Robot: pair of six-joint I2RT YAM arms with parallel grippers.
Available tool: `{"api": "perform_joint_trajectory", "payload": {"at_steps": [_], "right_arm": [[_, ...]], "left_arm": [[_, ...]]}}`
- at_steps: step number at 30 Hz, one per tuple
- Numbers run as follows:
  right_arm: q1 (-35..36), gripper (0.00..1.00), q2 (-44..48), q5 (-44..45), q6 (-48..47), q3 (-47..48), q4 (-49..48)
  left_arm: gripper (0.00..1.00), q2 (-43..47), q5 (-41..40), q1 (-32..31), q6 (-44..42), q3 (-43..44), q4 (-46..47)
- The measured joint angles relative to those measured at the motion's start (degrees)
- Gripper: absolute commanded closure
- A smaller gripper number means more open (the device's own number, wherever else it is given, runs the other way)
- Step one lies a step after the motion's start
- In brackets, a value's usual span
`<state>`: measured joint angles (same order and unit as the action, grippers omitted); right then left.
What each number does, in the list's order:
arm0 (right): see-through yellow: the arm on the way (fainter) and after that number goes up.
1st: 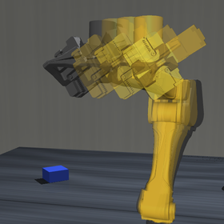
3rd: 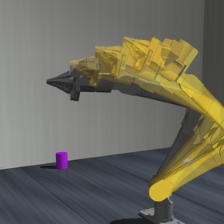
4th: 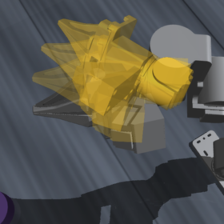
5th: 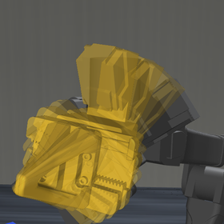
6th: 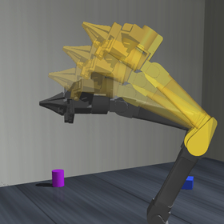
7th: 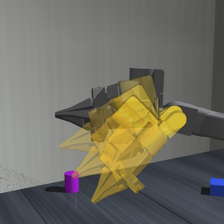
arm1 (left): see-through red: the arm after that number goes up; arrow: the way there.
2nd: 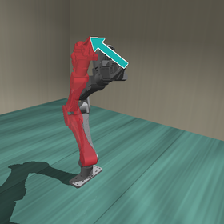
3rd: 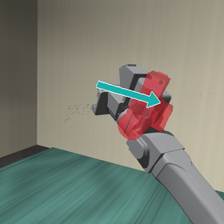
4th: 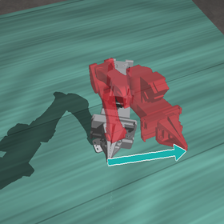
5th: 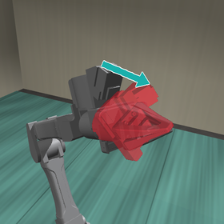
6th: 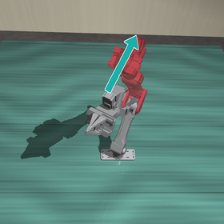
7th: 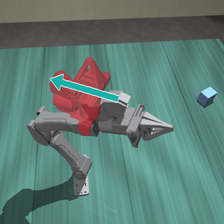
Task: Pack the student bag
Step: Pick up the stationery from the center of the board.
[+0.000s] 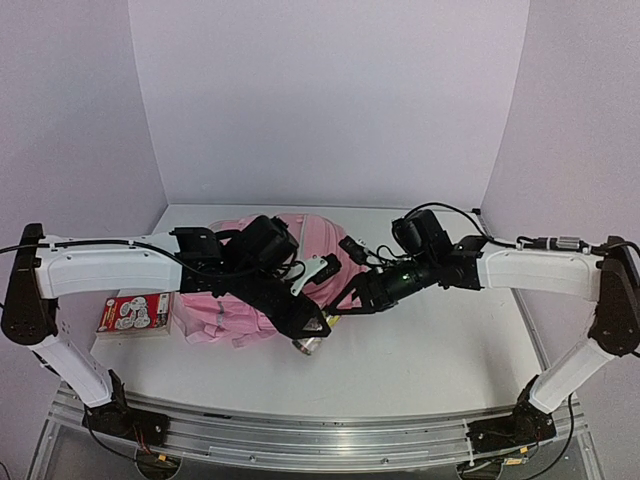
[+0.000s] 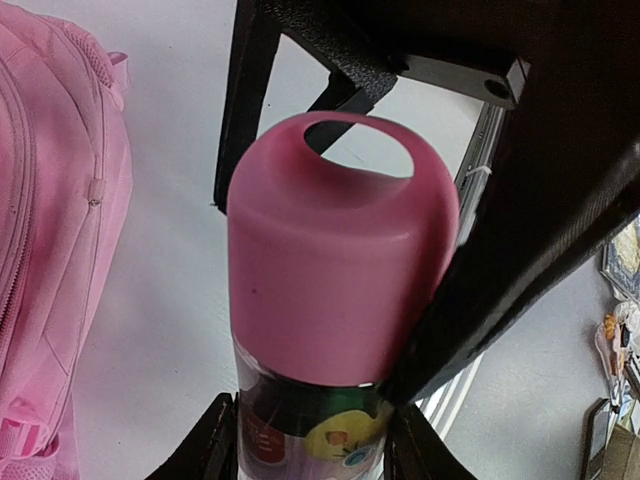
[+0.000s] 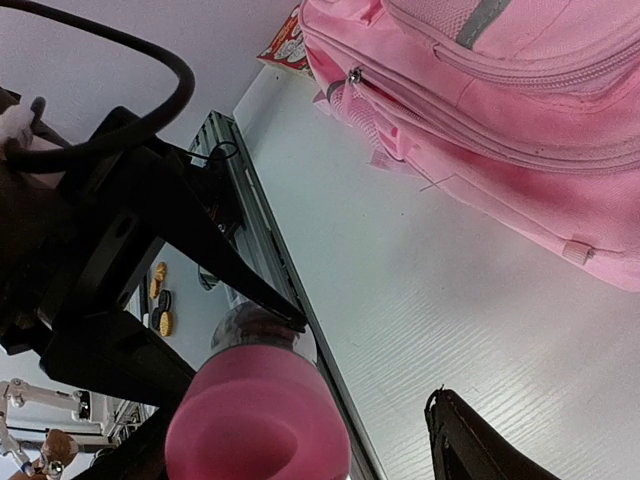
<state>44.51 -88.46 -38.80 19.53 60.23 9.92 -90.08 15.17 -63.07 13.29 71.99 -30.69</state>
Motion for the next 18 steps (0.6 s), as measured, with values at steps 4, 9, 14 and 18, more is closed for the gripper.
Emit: {"api": "perform_joint_trajectory", "payload": {"at_steps": [4,9,14,18], "right_arm": [[1.77,0.51,-1.54,1.04,0.74,1.72,-0.17],[3.28,1.00,-1.69,1.35,3.04,1.81,-2.45],[3.41,1.00,0.18,2.54,4.77,-0.67,-4.71],[3.72,1.00,5.32,8.49,6.18,-4.31,-5.88]], "left_arm": [[1.00,0.00,0.40,0.01,-0.55,0.00,0.28],[1.00,-0.02,0.57,0.00,-2.65,0.00,-0.25],[0.46,-0.11,0.53,0.00,-4.08,0.00,0.35],[0.01,-0.01,-2.85,-0.61,-3.37,1.11,1.12]]}}
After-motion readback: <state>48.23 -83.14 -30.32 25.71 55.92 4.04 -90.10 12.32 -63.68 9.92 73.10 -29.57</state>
